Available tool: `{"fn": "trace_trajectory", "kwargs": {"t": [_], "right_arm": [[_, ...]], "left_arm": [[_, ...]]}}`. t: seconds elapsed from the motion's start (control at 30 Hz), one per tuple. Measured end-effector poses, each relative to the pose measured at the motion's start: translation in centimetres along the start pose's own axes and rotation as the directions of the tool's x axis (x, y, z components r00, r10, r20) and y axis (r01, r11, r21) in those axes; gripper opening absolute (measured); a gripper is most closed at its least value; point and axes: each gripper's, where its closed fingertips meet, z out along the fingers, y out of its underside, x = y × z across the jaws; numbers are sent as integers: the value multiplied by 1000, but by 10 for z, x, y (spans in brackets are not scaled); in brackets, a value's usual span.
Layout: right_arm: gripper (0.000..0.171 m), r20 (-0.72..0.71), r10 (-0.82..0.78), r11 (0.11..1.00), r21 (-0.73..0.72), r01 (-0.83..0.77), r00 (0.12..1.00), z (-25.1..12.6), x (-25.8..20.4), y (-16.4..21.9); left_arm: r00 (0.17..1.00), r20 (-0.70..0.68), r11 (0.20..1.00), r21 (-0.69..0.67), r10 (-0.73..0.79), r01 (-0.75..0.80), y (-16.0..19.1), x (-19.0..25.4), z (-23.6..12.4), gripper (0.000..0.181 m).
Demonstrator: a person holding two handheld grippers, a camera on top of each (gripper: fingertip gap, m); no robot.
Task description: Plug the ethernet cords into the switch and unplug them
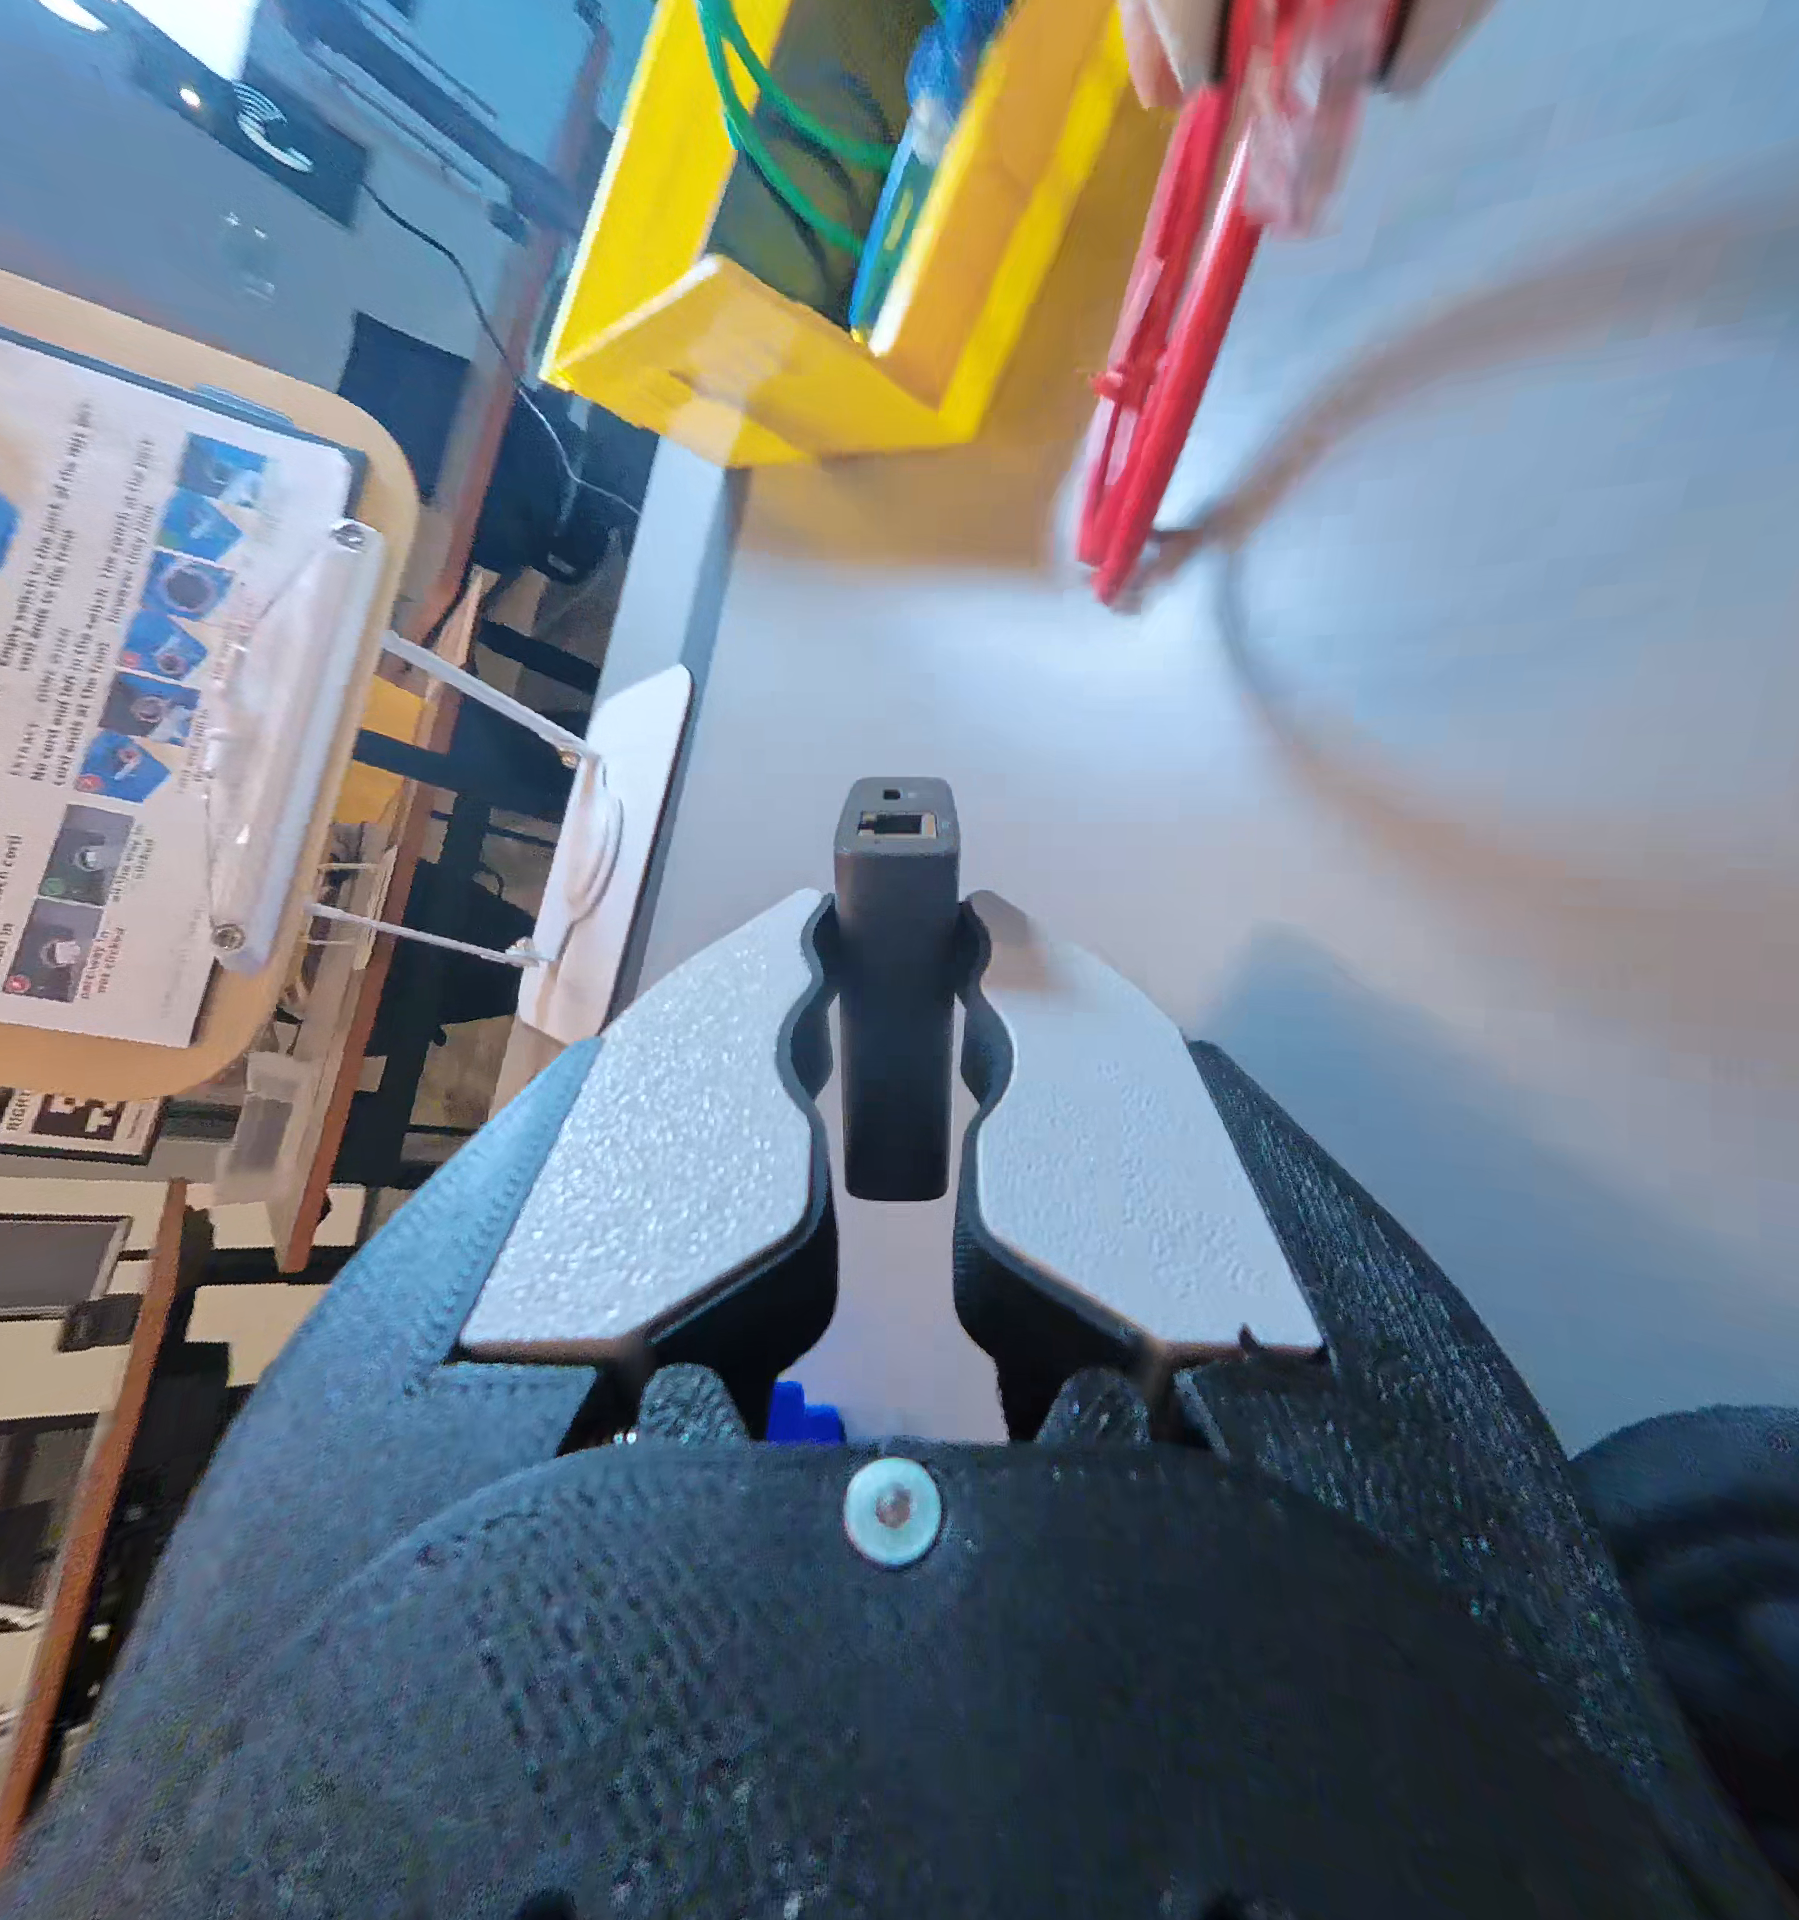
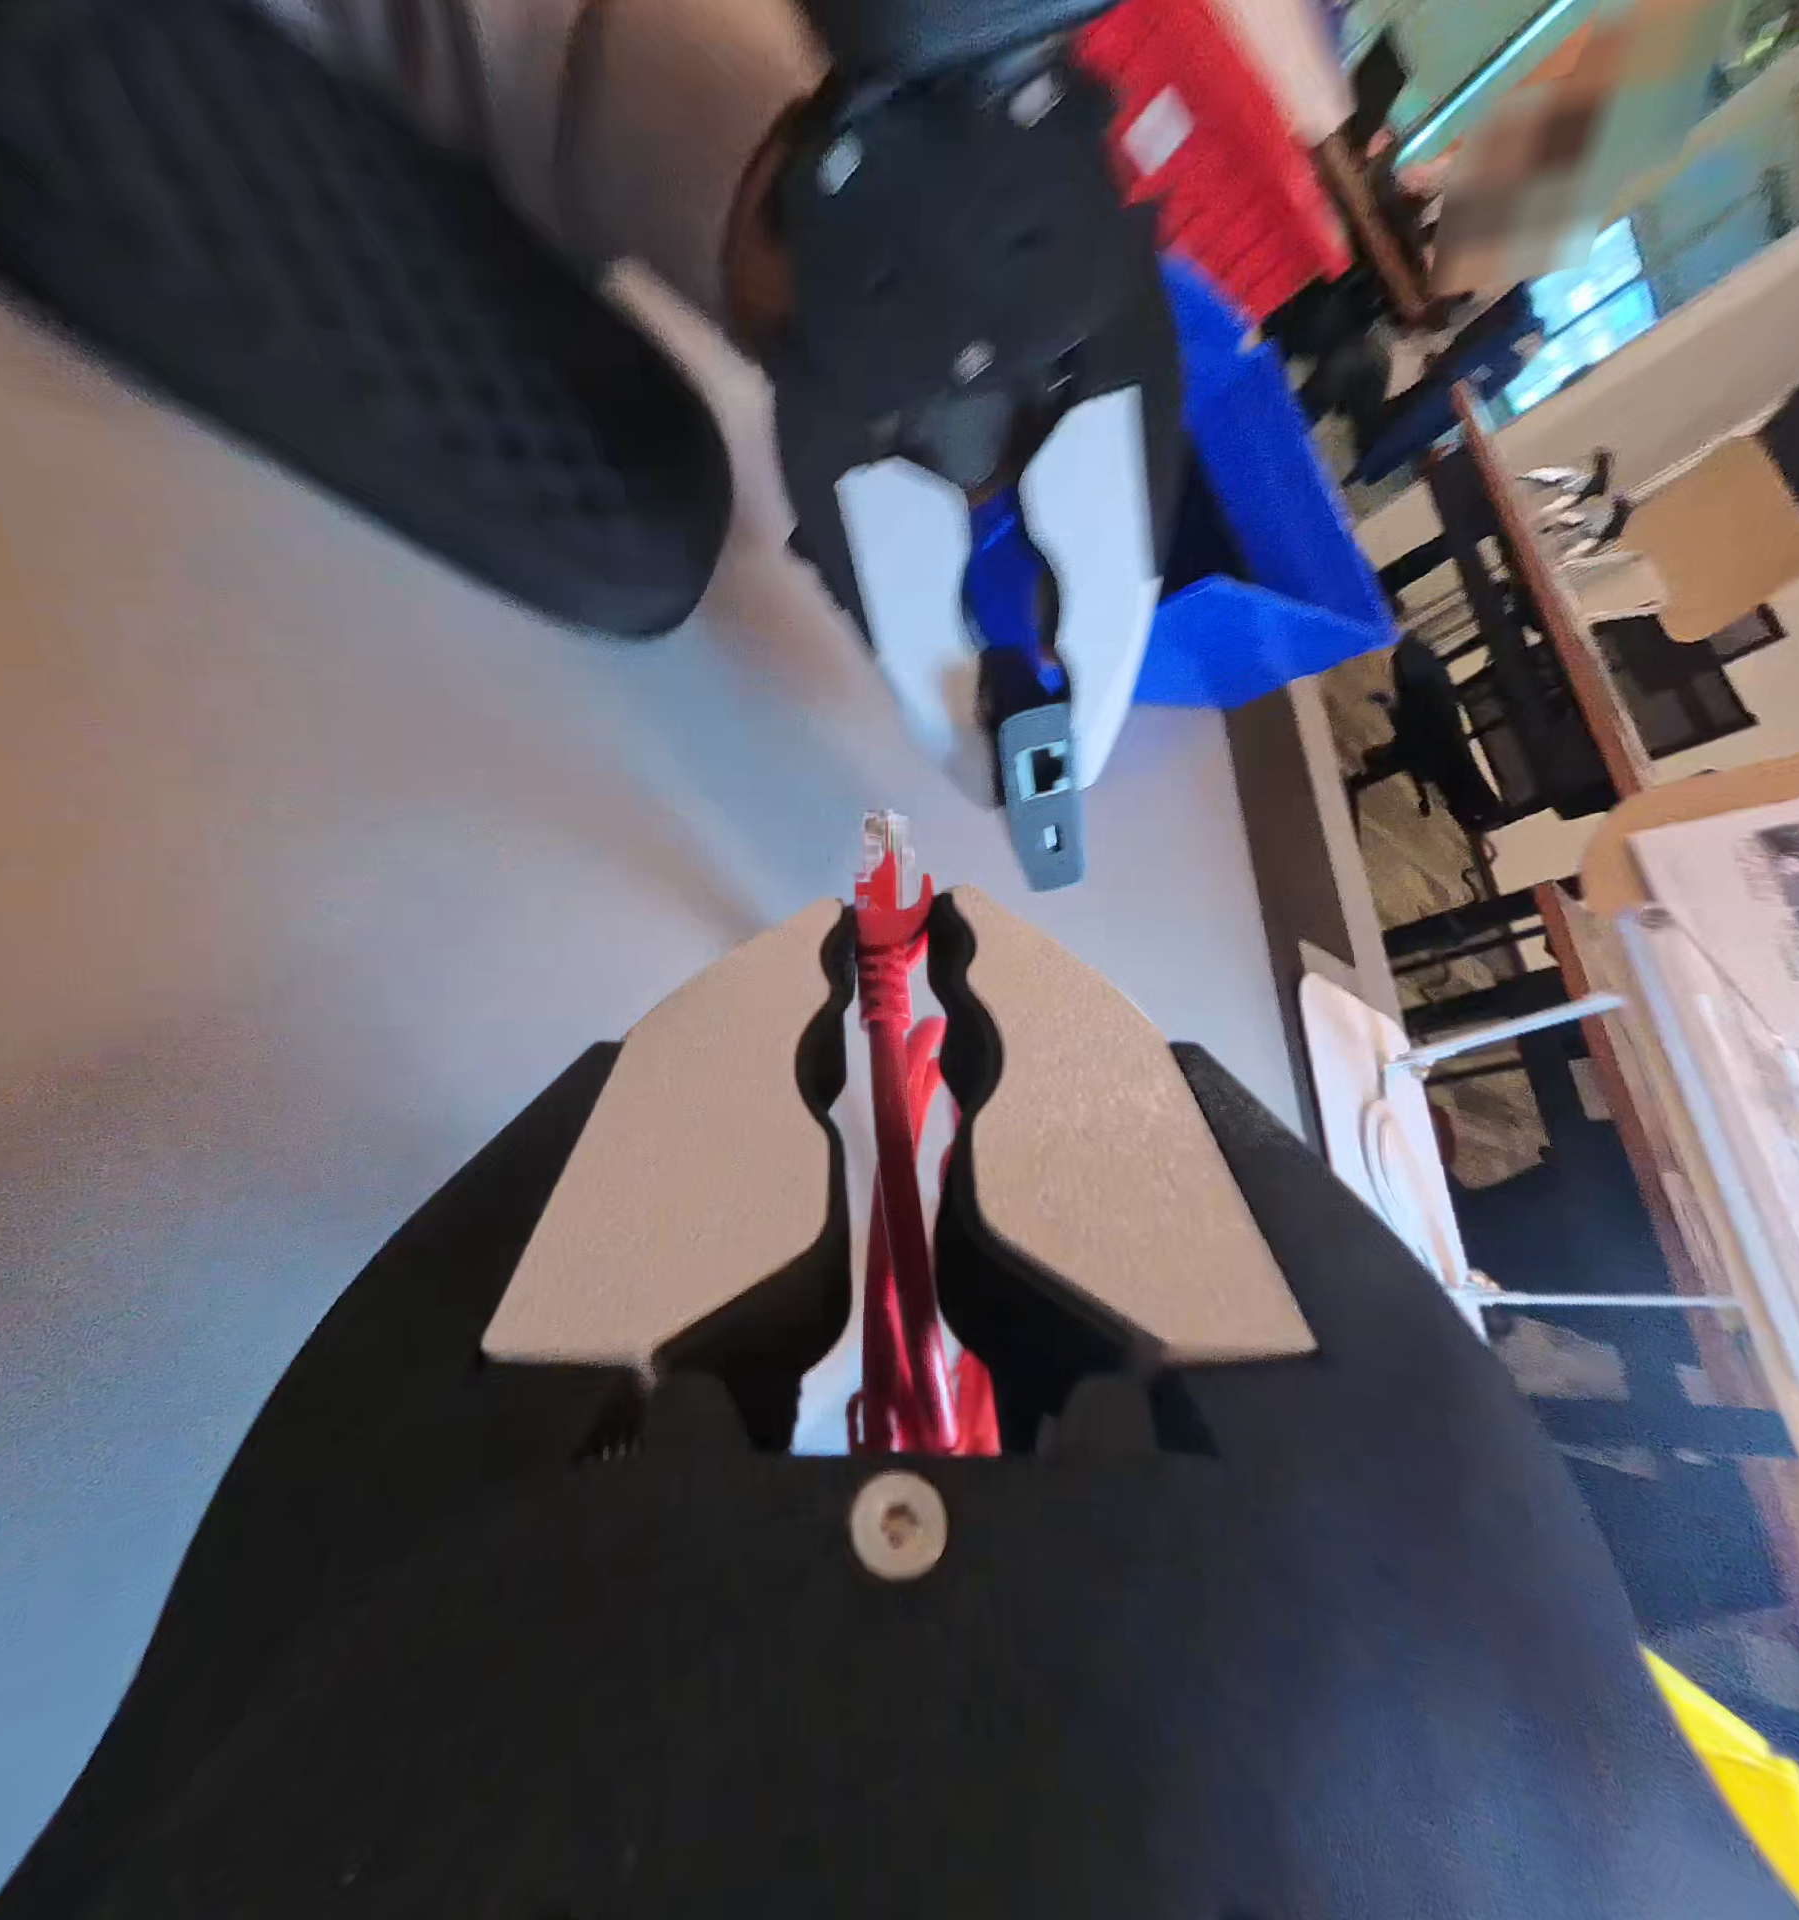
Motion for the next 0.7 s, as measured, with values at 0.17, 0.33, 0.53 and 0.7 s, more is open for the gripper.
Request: {"fn": "trace_trajectory", "kwargs": {"t": [0.17, 0.33, 0.53, 0.7], "right_arm": [[14, -201, 117, 989, 112, -95, 973, -54, 64, -15], [14, -369, 343, 937, 199, -287, 864, -124, 169, -12], [14, -573, 682, 560, 9, -828, 455, -139, 231, 161], [16, -761, 252, 419, -472, -776, 598, -169, 203, 272]], "left_arm": [[995, -3, 993, 61, -103, 103, 1, -2, -6, 21], [993, -12, 992, 50, -119, 119, 10, 3, -8, 21], [992, -7, 990, 51, -129, 129, 13, 2, -12, 21], [992, -26, 992, 33, -124, 125, 19, 8, -9, 21]]}}
